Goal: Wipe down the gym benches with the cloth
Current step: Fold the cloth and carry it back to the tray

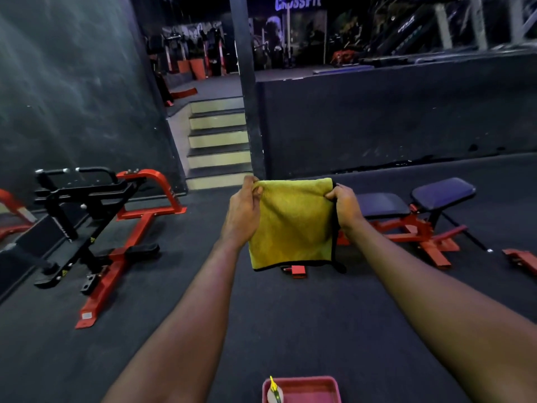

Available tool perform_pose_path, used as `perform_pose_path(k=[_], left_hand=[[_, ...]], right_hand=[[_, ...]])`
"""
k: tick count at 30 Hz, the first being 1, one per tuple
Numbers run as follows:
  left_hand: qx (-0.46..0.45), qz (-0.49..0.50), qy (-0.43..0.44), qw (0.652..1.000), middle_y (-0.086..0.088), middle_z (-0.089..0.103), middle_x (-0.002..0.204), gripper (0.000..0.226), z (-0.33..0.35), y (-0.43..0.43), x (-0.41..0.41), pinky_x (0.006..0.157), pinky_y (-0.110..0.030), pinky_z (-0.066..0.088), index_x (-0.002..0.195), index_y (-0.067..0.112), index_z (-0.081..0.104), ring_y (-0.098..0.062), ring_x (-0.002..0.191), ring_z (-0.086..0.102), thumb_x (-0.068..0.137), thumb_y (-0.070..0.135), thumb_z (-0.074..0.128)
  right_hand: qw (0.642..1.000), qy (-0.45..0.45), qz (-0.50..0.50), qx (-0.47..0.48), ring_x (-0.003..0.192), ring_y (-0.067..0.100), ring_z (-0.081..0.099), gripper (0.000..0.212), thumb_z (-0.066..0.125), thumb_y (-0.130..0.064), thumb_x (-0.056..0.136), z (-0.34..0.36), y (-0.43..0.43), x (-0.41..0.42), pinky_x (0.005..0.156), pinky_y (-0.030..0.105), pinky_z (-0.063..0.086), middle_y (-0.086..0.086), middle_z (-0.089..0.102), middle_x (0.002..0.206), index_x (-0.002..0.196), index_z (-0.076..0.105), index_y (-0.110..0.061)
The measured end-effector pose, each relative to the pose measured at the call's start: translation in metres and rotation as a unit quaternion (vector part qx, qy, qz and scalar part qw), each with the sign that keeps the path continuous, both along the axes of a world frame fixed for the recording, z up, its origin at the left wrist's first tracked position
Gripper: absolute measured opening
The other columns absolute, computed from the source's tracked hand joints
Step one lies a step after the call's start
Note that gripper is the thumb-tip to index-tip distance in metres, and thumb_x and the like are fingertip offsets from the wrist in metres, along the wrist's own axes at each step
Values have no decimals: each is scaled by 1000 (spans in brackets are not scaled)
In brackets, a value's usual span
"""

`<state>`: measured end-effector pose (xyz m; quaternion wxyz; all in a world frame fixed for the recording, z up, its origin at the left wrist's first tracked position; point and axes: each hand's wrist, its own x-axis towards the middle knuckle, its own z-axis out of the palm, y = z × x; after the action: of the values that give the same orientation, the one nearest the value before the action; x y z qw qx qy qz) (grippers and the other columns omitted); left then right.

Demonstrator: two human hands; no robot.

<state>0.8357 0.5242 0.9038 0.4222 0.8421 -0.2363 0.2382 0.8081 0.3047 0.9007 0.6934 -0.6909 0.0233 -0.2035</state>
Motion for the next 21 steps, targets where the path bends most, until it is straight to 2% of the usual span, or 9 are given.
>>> perform_pose_path(k=[2,5,8,10,13,16,21], left_hand=[[-4,-5,0,1000,9,43,65,11,1,9,17,46,-14,32,104,16,45,-1,51,41,106,25,38],[1,-3,13,1000,8,44,66,12,-7,17,45,47,-17,33,106,16,45,-3,54,42,106,26,37],[-8,-10,32,999,6,46,67,11,-18,13,63,49,-22,36,106,19,45,-6,56,43,106,27,37],[-10,-17,37,999,5,46,67,10,-26,6,73,49,-20,35,106,19,45,-6,55,42,106,26,37],[-9,-18,41,999,4,47,67,10,-38,-12,81,49,-17,34,104,17,45,-7,57,44,106,24,38],[-3,-6,64,998,6,48,69,9,-55,-38,85,52,-18,35,101,17,43,-6,60,47,105,24,38],[16,9,103,994,8,48,67,8,-90,-74,80,53,-14,35,99,17,43,-4,61,49,104,21,40]], right_hand=[[1000,3,-1,-10,55,4,36,10,45,-18,62,1,8,18,53,25,29,-12,40,54,57,36,-20],[1000,11,-14,-14,62,10,36,9,45,-19,62,-9,16,41,59,33,29,-2,39,62,58,37,-18],[999,23,-17,-15,67,15,39,7,46,-20,63,-21,14,57,64,34,30,0,42,65,60,41,-17],[999,37,-22,-24,72,18,41,8,47,-22,64,-32,4,69,69,36,31,-1,44,68,59,42,-19],[997,63,-35,-25,76,16,44,9,48,-24,65,-45,-15,76,74,38,33,-4,48,72,56,45,-23],[997,75,-32,-7,67,12,41,13,49,-22,63,-64,-40,85,70,36,31,-9,47,65,50,46,-24],[991,129,-29,19,70,9,42,5,56,-33,53,-115,-78,90,75,37,32,-12,48,71,50,54,-29]])
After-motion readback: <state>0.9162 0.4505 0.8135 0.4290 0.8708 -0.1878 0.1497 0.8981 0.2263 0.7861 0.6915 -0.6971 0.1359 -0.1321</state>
